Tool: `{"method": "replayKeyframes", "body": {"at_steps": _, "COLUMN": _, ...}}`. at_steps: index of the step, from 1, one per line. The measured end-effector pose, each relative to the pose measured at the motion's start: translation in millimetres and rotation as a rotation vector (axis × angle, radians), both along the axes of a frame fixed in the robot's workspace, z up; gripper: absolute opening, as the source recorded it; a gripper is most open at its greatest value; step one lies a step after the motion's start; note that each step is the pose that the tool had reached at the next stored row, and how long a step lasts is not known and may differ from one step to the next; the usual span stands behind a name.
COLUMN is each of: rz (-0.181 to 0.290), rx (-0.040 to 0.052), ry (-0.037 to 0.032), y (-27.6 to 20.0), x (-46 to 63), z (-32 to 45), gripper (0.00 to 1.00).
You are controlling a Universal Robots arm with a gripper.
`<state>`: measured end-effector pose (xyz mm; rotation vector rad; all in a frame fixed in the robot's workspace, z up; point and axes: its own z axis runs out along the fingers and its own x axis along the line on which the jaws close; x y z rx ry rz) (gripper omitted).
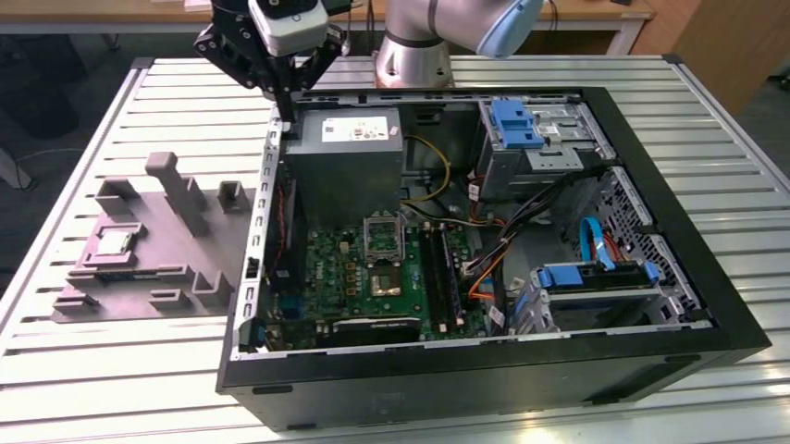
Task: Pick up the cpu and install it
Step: 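Reach for the cpu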
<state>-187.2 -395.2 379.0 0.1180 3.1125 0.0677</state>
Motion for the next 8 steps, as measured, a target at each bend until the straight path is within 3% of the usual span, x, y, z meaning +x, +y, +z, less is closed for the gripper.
{"method": "replayKeyframes", "body": {"at_steps": 8, "rz": 0.0, "rx": 0.0, "ry": 0.0001, "y": 0.0, "x": -2.1, "z": -0.3, "gripper": 0.11}}
